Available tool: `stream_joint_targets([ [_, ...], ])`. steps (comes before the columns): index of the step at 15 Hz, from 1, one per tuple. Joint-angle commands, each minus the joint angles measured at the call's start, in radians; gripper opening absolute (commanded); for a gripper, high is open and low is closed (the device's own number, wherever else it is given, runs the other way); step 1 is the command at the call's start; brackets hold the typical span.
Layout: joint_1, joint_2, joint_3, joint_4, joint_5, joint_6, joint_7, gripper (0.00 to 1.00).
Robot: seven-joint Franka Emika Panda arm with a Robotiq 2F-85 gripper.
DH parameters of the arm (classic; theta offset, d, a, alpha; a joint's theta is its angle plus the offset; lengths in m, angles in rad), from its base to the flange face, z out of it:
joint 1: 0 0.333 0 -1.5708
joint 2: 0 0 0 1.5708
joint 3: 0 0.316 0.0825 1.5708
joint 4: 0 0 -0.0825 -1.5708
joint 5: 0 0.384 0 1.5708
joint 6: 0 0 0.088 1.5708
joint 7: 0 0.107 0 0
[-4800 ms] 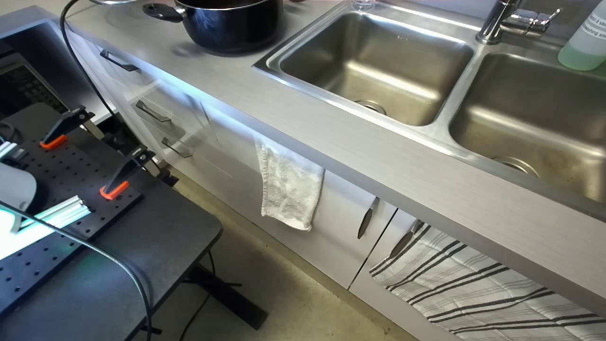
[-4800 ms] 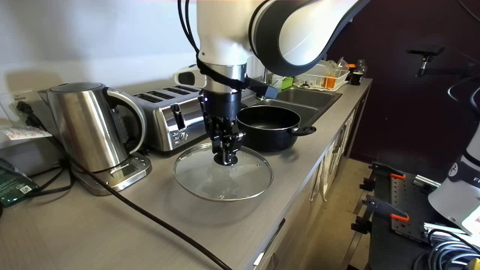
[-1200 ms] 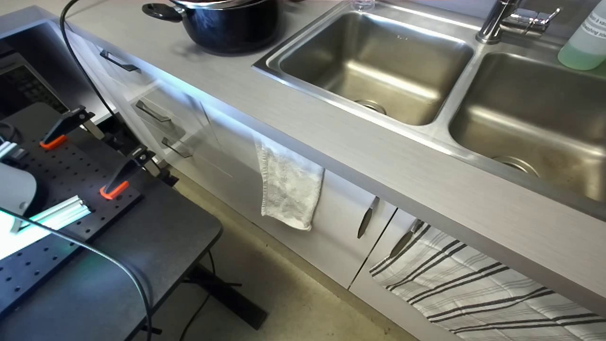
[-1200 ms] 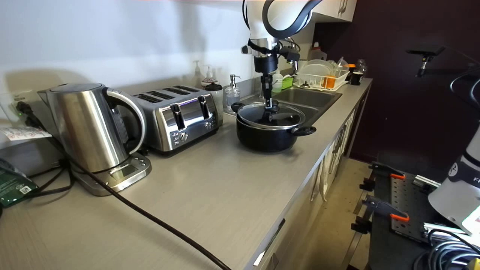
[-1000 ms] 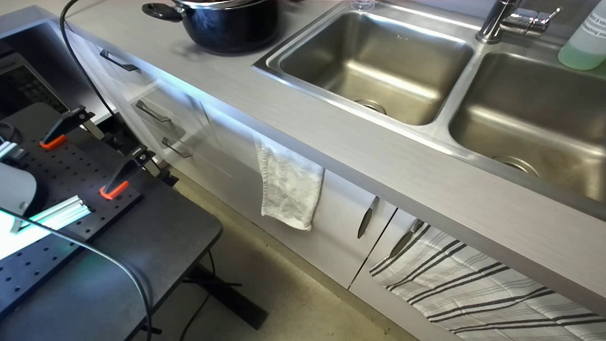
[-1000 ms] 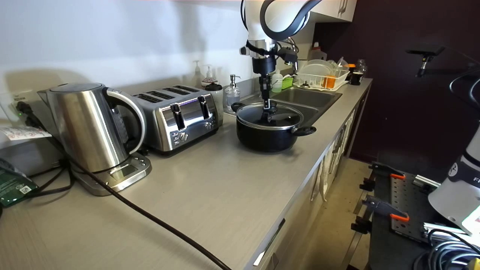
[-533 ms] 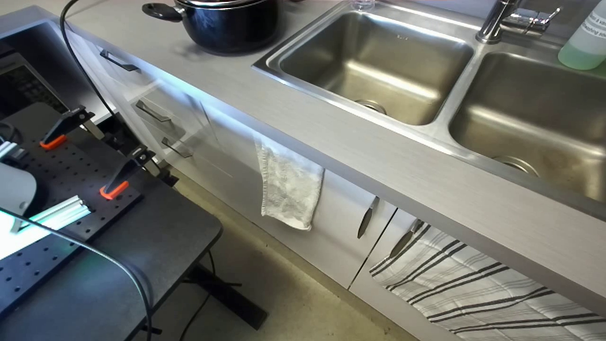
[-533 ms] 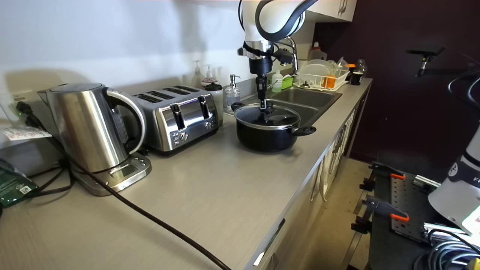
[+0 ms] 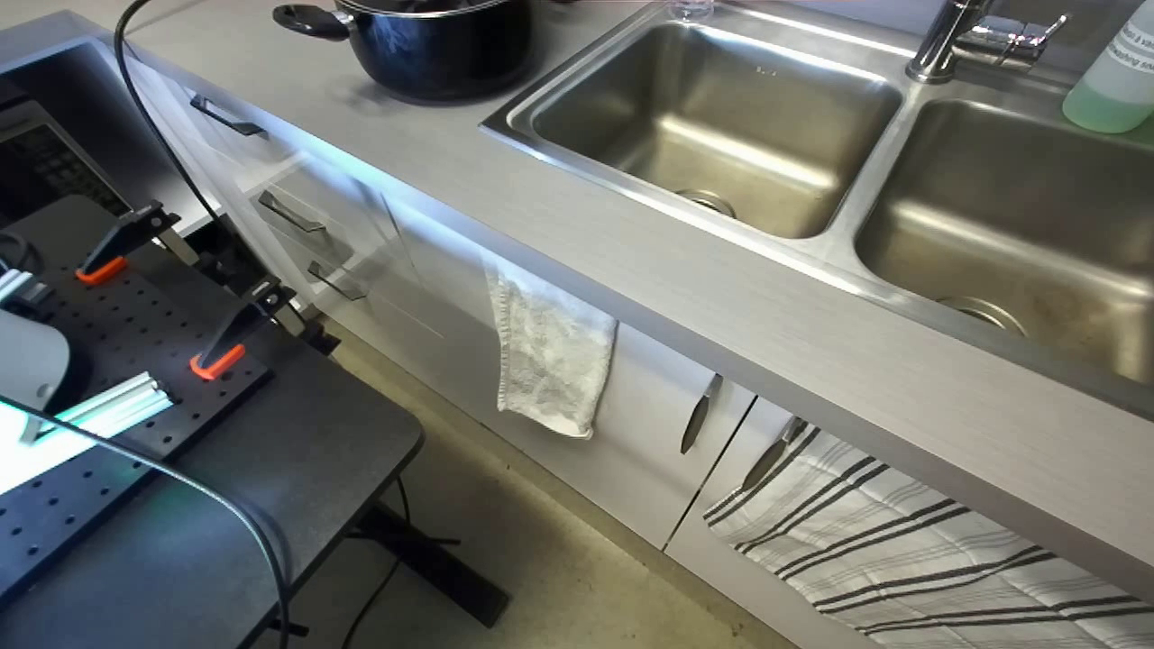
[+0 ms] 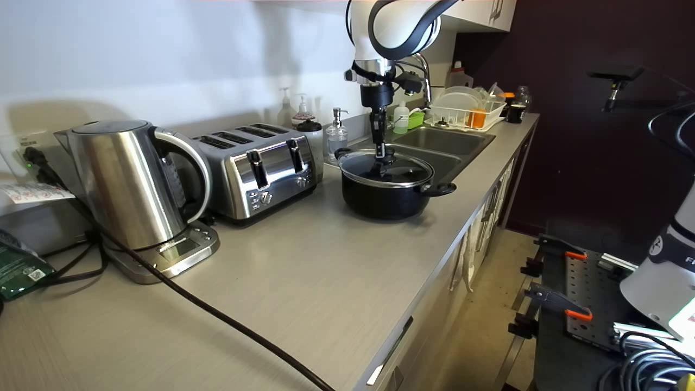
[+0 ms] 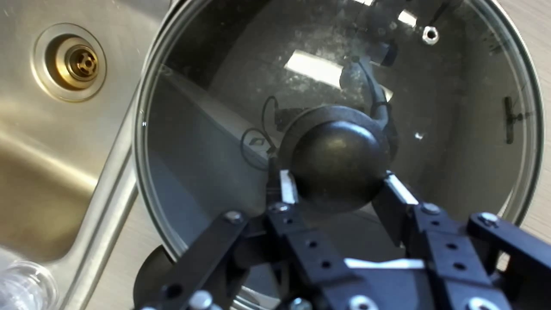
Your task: Put the glass lid on the black pot
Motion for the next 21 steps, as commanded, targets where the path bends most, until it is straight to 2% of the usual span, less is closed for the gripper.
stream_joint_targets([
  [1, 0.009, -0.02, 0.002, 0.018, 0.014, -0.036, 0.002, 0.23],
  [21, 0.011, -0.025, -0.023, 0.02, -0.01, -0.095, 0.023, 0.23],
])
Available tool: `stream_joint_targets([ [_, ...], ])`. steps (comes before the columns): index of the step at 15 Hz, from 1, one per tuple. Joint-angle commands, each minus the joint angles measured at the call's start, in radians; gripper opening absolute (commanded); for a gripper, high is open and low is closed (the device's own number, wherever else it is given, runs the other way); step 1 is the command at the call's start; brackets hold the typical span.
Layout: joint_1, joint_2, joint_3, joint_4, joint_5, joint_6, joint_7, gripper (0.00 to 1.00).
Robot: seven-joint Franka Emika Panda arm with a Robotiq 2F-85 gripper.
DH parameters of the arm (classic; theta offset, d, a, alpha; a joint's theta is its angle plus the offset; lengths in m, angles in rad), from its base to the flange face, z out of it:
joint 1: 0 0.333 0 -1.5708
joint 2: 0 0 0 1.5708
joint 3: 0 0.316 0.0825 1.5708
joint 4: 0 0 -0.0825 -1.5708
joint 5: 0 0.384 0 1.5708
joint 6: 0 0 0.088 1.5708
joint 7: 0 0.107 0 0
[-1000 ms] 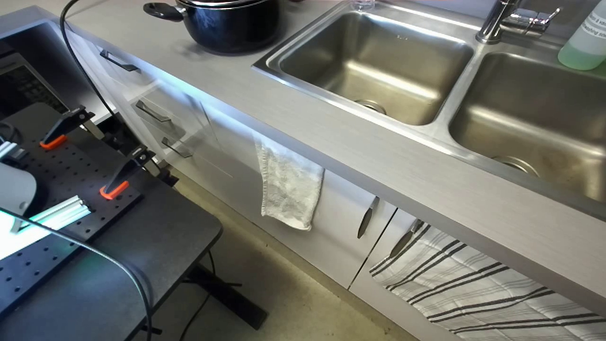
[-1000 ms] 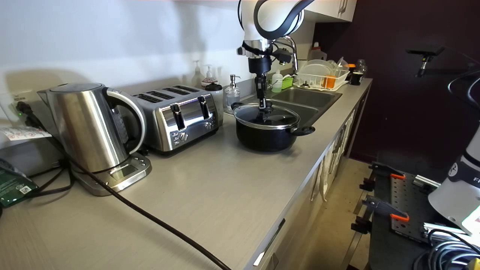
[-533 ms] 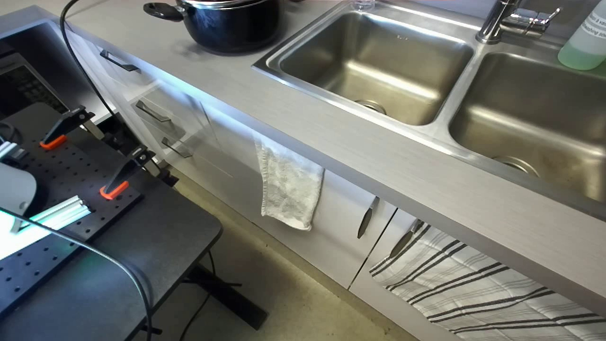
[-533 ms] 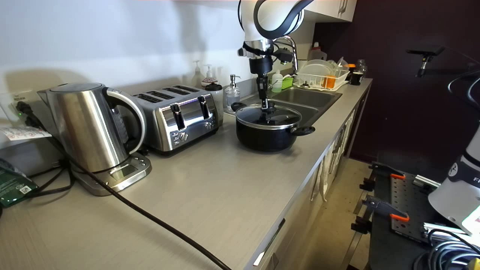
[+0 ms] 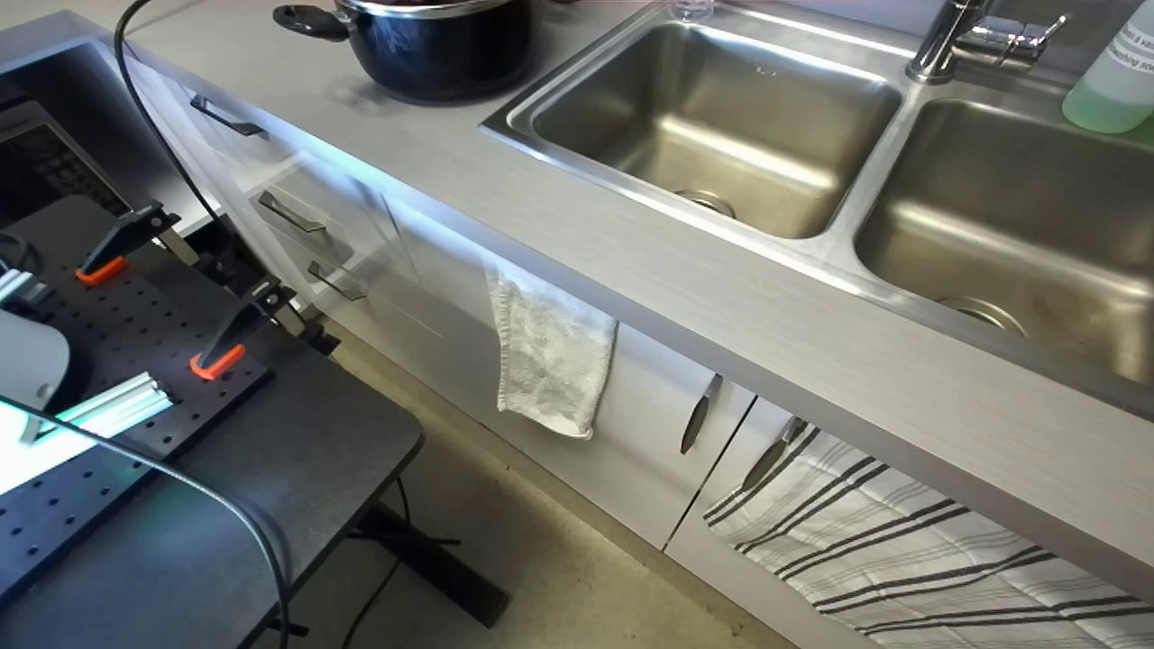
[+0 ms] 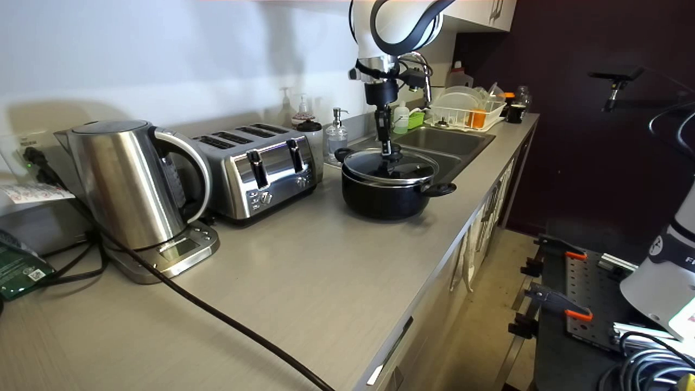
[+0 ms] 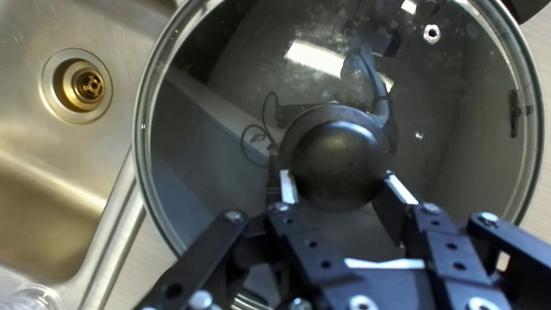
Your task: Put the glass lid on the black pot
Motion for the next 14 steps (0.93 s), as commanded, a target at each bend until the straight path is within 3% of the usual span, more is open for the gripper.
stream_joint_targets([
  [1, 0.007, -0.007, -0.004, 0.021, -0.01, -0.045, 0.021, 0.23],
  [14, 0.04, 0.015, -0.002, 0.073, -0.049, -0.092, 0.049, 0.23],
])
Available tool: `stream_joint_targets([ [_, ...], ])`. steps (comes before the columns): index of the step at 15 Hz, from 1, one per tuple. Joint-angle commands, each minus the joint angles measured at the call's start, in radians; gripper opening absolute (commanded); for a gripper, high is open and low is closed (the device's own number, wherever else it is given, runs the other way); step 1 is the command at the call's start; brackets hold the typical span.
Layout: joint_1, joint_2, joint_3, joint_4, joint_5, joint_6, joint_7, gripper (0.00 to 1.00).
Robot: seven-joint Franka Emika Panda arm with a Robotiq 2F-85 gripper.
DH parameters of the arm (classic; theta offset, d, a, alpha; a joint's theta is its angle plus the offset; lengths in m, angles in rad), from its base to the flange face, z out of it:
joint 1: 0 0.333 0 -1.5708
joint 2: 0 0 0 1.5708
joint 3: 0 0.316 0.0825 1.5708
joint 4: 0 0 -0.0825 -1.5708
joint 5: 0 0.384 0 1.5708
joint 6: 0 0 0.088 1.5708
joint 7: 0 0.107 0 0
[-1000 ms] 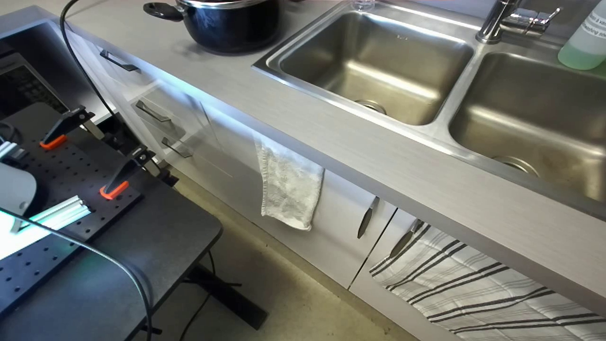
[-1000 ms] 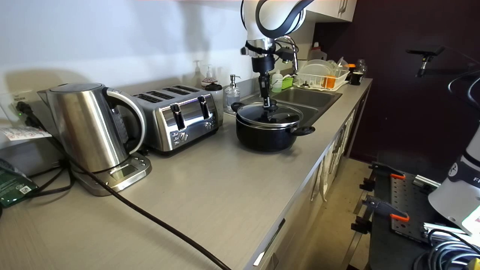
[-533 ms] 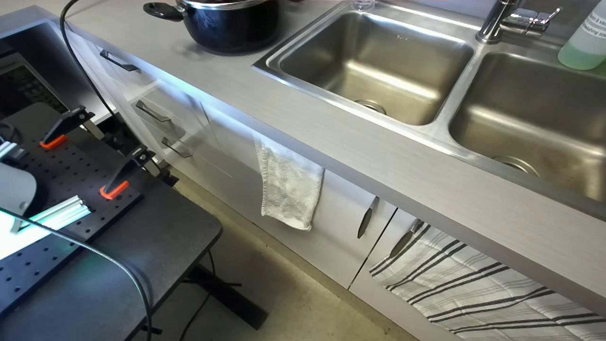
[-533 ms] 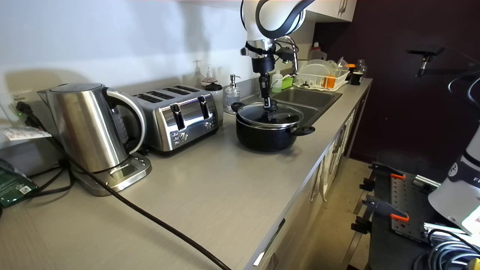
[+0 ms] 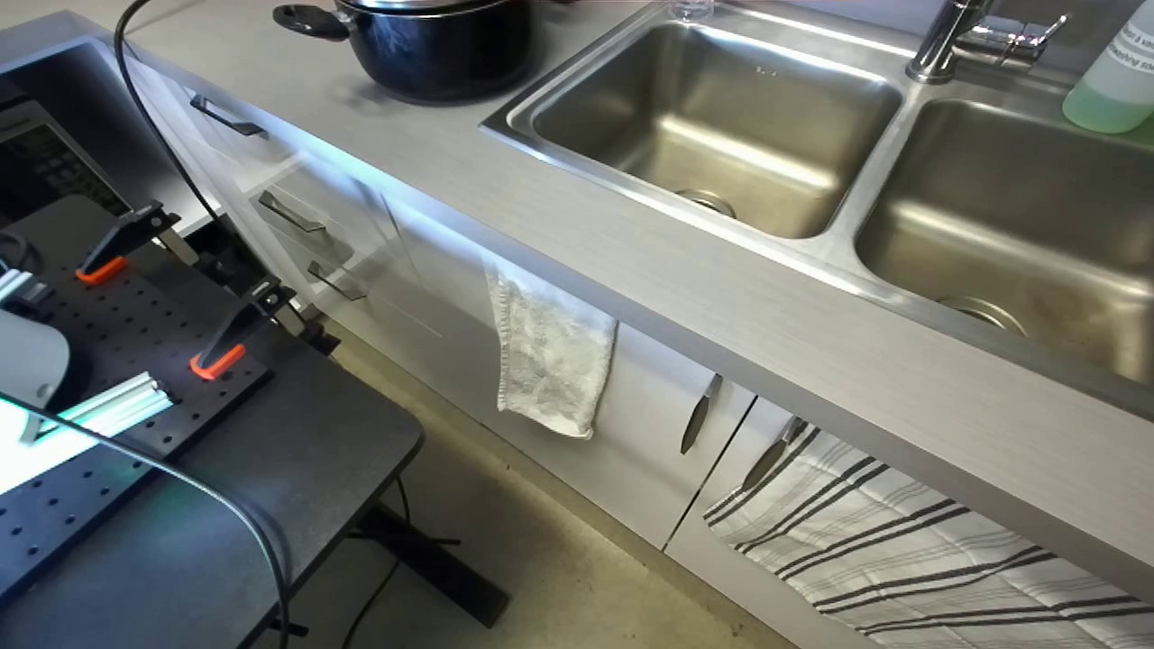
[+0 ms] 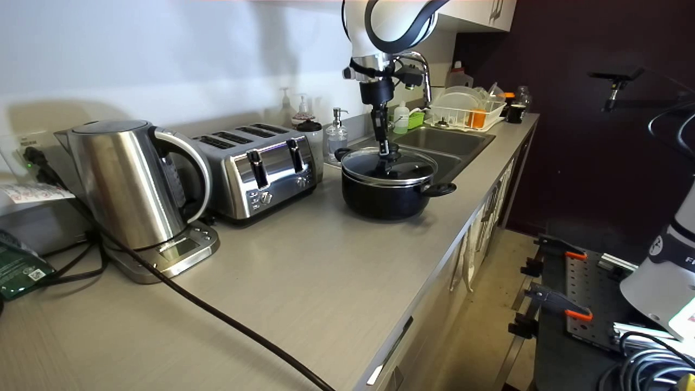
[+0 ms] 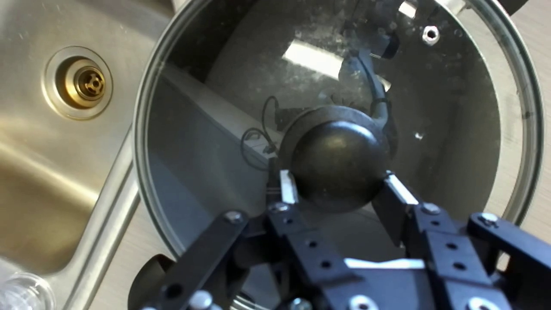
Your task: Put the glass lid on the black pot
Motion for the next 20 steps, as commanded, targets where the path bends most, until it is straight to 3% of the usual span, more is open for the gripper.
stream_joint_targets([
  [1, 0.005, 0.007, -0.003, 0.045, -0.023, -0.054, 0.027, 0.23],
  [20, 0.003, 0.03, -0.01, 0.072, -0.035, -0.074, 0.038, 0.23],
])
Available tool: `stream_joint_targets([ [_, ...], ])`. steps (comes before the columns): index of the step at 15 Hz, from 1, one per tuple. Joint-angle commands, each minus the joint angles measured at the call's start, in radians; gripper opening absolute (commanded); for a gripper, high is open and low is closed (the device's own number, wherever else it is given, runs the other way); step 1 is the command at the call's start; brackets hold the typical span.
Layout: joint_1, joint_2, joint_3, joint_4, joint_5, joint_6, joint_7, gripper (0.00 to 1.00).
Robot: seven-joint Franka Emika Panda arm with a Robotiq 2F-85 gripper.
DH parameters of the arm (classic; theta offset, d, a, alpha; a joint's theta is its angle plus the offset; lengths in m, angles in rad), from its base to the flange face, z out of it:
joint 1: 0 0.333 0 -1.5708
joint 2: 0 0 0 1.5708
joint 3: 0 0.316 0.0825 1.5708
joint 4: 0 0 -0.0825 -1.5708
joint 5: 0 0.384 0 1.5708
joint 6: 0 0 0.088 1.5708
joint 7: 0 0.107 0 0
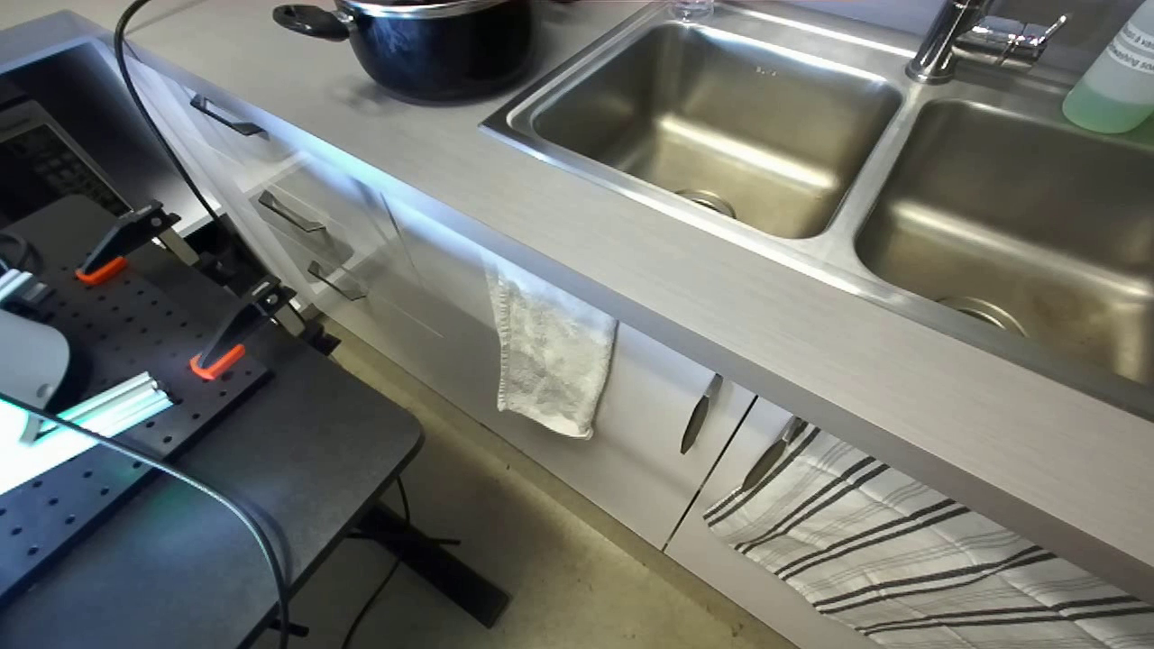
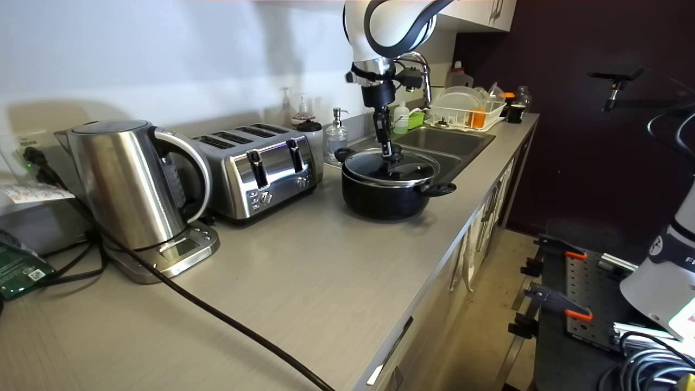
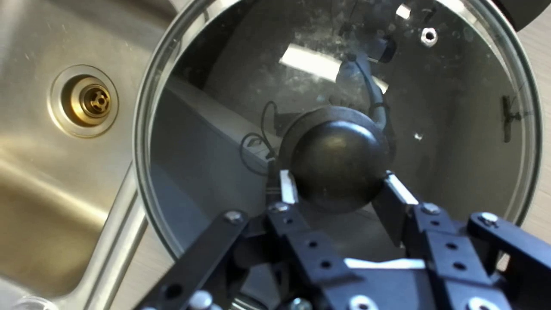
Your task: Put the glass lid on the black pot
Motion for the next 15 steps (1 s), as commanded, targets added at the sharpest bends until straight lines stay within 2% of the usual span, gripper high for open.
stream_joint_targets([
  [1, 0.015, 0.008, 0.0, 0.058, -0.031, -0.053, 0.025, 0.23],
  [15, 0.02, 0.027, 0.003, 0.06, -0.034, -0.054, 0.016, 0.23],
])
